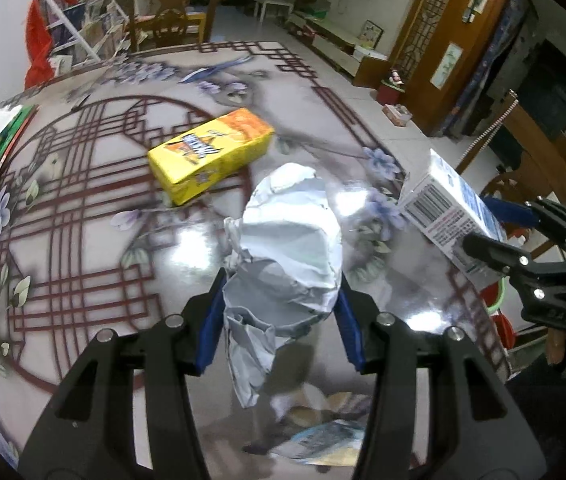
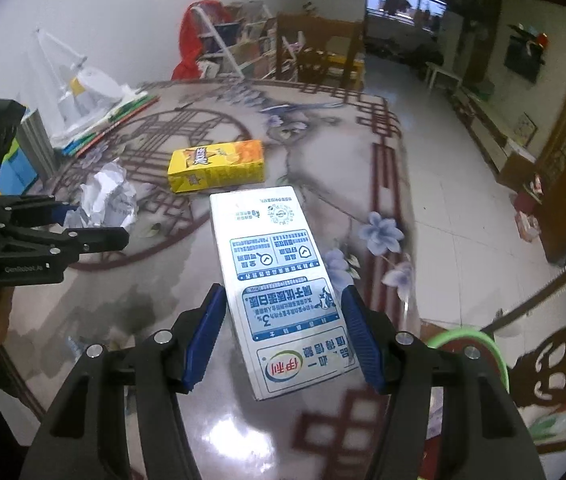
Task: Collect trash
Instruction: 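Carry the foil wrapper with the left gripper while the right gripper carries the milk carton over the red bin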
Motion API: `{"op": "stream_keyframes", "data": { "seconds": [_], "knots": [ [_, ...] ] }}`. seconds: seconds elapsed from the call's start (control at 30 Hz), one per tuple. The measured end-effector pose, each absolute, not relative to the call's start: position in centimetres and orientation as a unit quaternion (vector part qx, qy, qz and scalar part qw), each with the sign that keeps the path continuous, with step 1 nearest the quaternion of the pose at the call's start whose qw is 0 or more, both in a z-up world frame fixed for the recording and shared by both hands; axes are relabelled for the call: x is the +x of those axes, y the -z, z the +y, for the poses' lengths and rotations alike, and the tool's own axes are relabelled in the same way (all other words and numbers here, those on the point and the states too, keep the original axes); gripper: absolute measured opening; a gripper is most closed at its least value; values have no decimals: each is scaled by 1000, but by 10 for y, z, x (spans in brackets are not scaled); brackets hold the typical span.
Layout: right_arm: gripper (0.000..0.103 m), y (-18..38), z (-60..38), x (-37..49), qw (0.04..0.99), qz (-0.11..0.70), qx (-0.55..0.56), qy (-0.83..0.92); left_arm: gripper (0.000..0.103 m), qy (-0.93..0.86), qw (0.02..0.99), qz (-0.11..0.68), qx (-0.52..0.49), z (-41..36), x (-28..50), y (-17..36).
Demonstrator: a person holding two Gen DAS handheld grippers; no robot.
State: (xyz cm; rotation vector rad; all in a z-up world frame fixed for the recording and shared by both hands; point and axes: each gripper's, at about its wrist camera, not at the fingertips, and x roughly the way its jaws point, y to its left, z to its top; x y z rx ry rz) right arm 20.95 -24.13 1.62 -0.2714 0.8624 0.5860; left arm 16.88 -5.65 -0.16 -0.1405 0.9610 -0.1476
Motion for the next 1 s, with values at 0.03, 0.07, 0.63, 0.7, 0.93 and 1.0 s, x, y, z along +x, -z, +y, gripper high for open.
{"op": "stream_keyframes", "data": {
  "seconds": [0.03, 0.07, 0.63, 0.7, 0.93, 1.0],
  "knots": [
    [58, -17, -246, 208, 860, 410, -126, -277, 48, 75, 882, 461, -65, -62, 169, 0],
    [58, -17, -251, 205, 862, 408, -122, -274, 48, 78, 882, 460, -65, -66, 169, -2],
    [4, 4, -290, 220, 862, 442, -78, -235, 48, 107, 879, 464, -39, -116, 184, -10],
    [8, 18, -289, 224, 840, 472, -65, -259, 48, 107, 878, 464, -37, -117, 183, -9],
    [63, 18, -285, 217, 837, 463, -44, -289, 48, 109, 877, 466, -40, -117, 181, -6],
    [76, 2, -287, 212, 855, 433, -52, -279, 48, 109, 877, 466, -42, -115, 181, -5]
  ]
}}
